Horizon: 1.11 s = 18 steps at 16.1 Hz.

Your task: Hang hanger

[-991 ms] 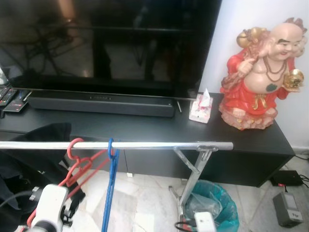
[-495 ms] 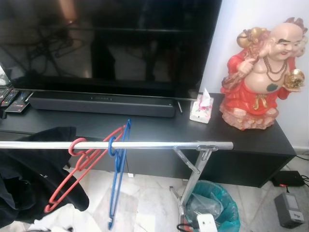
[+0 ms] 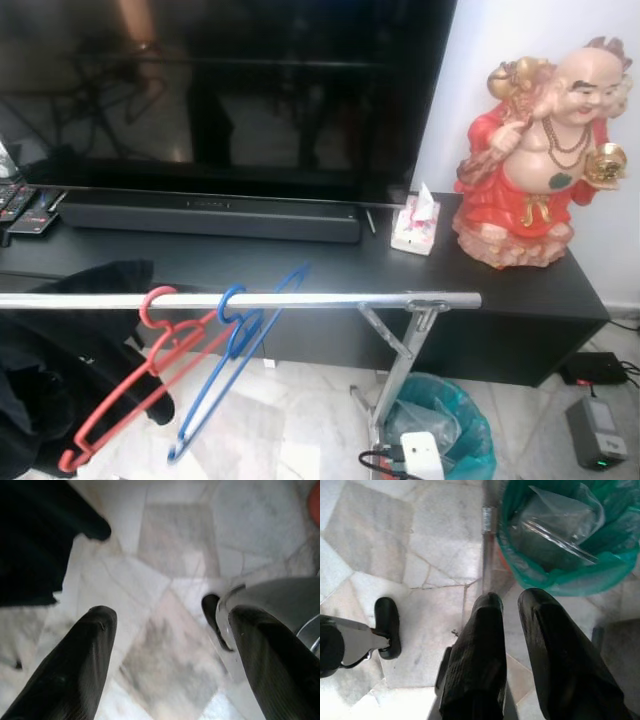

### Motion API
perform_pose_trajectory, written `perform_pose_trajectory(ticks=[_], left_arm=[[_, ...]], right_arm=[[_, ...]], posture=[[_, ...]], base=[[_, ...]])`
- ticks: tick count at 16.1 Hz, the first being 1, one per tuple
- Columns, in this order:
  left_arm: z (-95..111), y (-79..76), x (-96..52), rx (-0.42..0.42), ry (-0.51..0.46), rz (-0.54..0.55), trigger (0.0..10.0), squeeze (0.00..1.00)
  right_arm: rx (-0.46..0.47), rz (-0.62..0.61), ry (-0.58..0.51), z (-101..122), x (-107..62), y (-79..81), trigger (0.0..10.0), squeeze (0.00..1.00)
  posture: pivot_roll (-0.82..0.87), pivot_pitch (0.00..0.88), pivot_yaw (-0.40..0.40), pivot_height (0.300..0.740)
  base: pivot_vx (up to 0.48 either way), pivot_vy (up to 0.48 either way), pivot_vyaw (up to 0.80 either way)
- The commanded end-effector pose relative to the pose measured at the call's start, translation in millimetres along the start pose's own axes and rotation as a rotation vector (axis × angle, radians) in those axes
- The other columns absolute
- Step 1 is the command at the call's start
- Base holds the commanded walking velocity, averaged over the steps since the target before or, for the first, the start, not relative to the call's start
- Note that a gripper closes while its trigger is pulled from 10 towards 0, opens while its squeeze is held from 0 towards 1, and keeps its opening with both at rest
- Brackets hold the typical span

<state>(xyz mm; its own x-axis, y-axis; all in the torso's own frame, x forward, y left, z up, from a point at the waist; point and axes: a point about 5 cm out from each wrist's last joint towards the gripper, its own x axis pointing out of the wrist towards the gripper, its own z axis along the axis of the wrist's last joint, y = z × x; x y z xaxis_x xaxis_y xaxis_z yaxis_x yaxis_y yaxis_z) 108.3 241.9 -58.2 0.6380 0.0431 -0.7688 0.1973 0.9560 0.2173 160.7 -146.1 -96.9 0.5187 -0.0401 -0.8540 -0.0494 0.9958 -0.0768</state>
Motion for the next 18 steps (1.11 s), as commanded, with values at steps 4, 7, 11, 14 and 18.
perform_pose_trajectory(ticks=[4,7,11,14,18], left_arm=[[-15.7,6.1,24.0,-0.169,0.125,0.121,10.0,0.0],[-22.0,2.3,28.6,-0.215,0.199,0.137,10.0,0.0],[-5.5,-4.0,39.5,-0.235,0.171,0.112,10.0,0.0],[-5.5,-8.5,40.7,-0.227,0.179,0.092,10.0,0.0],[-10.9,-14.8,39.3,-0.211,0.205,0.073,10.0,0.0]], right_arm=[[0.001,-0.016,0.006,0.3,0.5,-13.8,10.0,0.0],[0.008,-0.02,0.005,-4.3,-0.6,-12.6,10.0,0.0],[0.011,-0.034,0.01,-12.1,-2.4,-25.0,10.0,0.0],[0.016,-0.028,0.024,-18.6,-3.6,-23.7,10.0,0.0],[0.02,-0.027,0.033,-23.6,-4.8,-24.4,10.0,0.0]], posture=[[0.01,0.0,-0.01,0.74],[-0.02,0.0,-0.012,0.74],[-0.02,0.0,-0.014,0.74],[-0.02,0.0,-0.006,0.74],[-0.02,0.0,-0.002,0.74]], base=[[0.0,0.0,0.0],[0.0,0.0,0.0],[0.0,0.0,0.0],[0.0,0.29,0.0],[0.0,0.367,0.0]])
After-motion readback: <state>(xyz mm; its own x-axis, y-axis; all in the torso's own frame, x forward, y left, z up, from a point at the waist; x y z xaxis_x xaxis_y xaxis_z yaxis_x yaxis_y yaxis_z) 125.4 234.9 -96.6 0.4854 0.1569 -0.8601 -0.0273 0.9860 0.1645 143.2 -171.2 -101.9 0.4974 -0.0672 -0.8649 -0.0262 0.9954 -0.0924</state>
